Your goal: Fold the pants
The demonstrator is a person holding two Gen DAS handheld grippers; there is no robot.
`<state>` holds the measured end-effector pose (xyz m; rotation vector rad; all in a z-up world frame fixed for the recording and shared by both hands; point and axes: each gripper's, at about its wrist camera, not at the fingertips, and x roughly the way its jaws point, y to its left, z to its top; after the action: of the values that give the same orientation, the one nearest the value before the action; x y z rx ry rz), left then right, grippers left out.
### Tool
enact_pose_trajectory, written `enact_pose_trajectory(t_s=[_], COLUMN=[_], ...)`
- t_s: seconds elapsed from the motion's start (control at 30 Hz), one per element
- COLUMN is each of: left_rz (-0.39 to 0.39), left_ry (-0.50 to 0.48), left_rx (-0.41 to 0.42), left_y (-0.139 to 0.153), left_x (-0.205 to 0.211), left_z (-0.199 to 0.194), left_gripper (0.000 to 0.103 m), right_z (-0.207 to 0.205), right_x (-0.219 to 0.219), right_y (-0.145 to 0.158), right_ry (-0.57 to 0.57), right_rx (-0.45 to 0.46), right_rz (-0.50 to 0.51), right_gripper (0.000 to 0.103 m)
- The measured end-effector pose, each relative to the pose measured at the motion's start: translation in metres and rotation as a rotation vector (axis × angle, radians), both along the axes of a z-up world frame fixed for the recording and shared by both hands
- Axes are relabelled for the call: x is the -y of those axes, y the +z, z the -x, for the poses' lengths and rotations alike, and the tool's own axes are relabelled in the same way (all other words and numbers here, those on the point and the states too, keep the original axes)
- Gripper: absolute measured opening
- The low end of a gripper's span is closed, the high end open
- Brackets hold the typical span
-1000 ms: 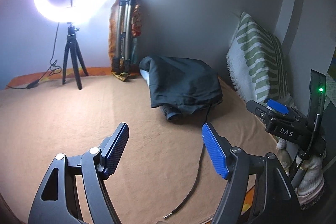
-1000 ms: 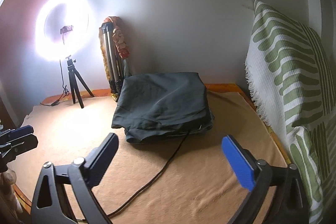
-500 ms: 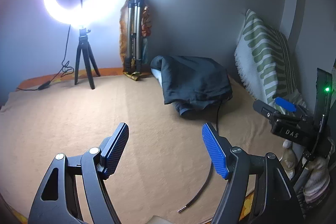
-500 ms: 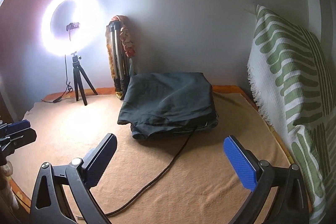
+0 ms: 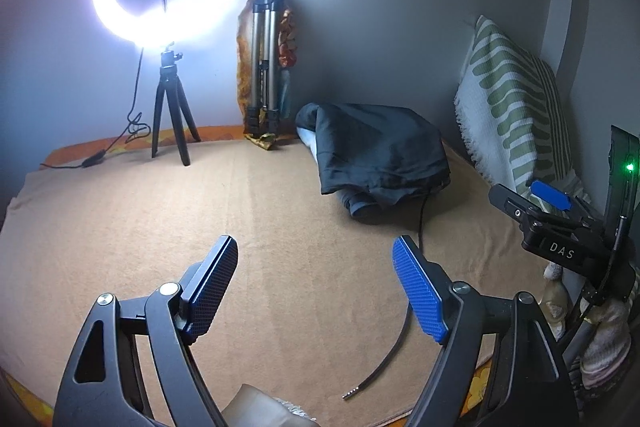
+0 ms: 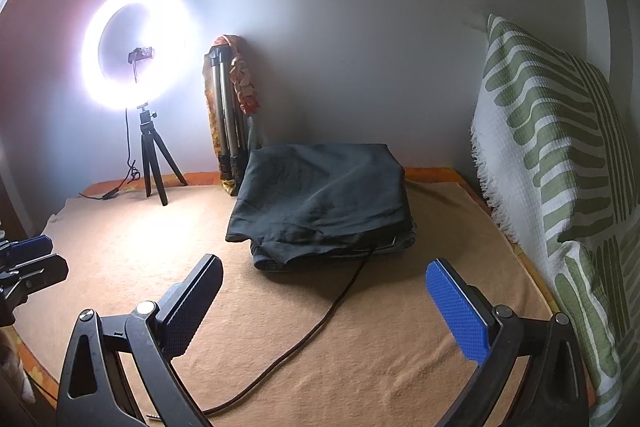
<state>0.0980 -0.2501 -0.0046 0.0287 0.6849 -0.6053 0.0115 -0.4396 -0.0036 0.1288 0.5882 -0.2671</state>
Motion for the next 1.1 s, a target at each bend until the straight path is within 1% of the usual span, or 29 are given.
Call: enact_pose_trajectory(t_s=[1.1], left_rz=[-0.009], left_ry=[0.005], left_rx=[-0.007], left_y=[-0.0008], left_x=[0.0002], left_z=[0.0008], left_gripper=[0.08], right_z=[0.0012], right_x=[-0.0075], right_y=[0.0013], right_ry=[0.011], right_rx=[-0.001], right_rz=[-0.018], right_gripper=[0.103])
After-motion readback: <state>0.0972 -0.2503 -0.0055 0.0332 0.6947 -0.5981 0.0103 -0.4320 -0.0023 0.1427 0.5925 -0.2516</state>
